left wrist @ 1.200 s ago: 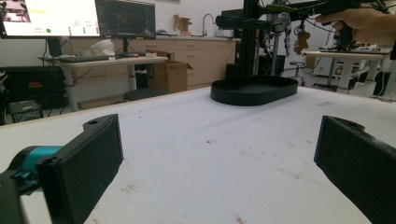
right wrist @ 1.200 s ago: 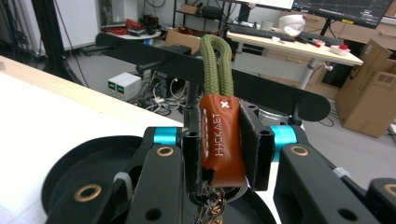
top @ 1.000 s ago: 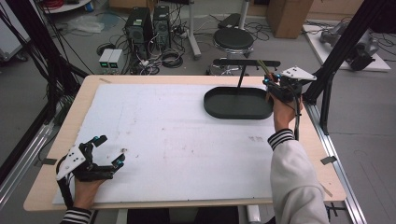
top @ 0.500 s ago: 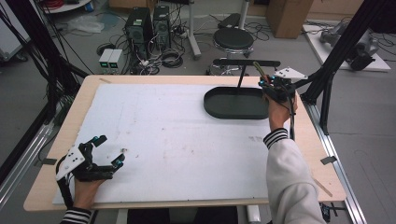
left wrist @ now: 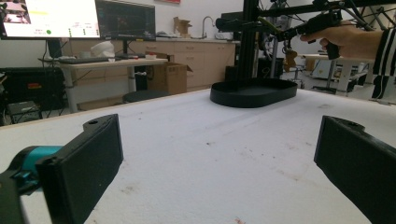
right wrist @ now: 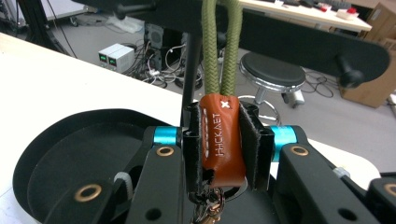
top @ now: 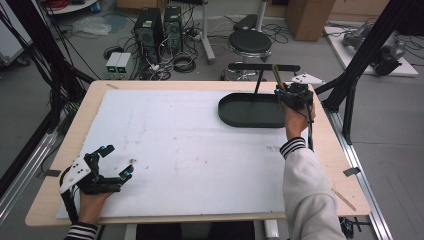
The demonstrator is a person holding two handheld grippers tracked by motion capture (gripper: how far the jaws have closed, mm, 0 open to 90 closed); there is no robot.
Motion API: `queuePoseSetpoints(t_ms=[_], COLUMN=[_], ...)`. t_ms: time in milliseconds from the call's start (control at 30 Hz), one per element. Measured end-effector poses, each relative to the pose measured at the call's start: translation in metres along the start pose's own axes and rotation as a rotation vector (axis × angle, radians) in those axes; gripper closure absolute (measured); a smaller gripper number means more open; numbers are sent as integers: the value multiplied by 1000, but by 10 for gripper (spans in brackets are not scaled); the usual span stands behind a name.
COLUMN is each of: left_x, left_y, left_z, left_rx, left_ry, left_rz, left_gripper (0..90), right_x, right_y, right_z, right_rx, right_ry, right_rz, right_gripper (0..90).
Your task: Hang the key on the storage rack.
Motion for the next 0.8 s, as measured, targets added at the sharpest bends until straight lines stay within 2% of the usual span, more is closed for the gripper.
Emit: queuePoseSetpoints(t_ms=[400, 600, 800], left_x=[0, 0, 0], left_y=[0, 0, 0], left_z=[0, 0, 0], left_rx=[0, 0, -2], left_ry=[0, 0, 0], left_rz=[1, 0, 1], left_gripper=[17, 17, 17], right_x=[-9, -14, -20], right_y=[2, 2, 3], right_z=[4, 9, 12], right_rx=[-16, -30, -55], right_ry=[9, 31, 29], right_rz=[-1, -1, -1], right_gripper=[728, 729, 729])
Point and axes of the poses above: each handheld gripper's, and its own axes: x roughly backward along the jaws, z roughly out of its underside, y roughly to its left, the point moved 4 cm from there along -x, roughly forward along the jaws, and after that the axes turned 4 degrees about -y, right-handed, at the moved point
